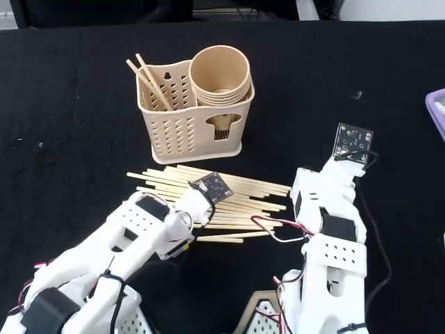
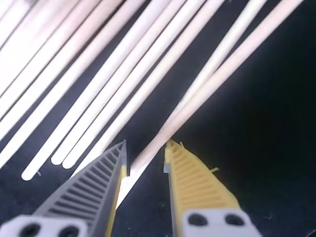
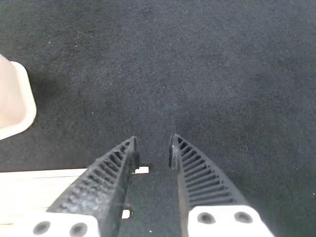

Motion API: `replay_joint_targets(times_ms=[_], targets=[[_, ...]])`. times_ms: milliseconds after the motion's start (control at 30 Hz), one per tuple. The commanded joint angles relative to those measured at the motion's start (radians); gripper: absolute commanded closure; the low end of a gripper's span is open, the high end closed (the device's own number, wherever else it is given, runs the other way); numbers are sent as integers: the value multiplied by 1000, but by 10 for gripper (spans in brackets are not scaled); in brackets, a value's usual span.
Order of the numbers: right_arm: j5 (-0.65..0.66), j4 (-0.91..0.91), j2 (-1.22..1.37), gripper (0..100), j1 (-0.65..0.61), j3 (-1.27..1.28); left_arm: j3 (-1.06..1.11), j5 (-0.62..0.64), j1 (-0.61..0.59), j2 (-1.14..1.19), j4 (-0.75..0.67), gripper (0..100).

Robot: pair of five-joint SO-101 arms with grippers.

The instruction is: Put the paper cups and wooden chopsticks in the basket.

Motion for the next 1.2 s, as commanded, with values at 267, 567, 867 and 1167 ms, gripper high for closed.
replay_joint_targets(times_ms=[267, 567, 867, 1167], targets=[[-2, -17, -7, 889, 11, -4, 54, 9, -2, -11, -46, 959], [-2, -17, -2, 889, 9, -2, -68, -60, 4, -12, 253, 970], [-2, -17, -2, 889, 9, -2, -179, -281, -4, -12, 500, 970], [-2, -17, -2, 889, 12, -2, -108, -170, 4, -12, 333, 970]])
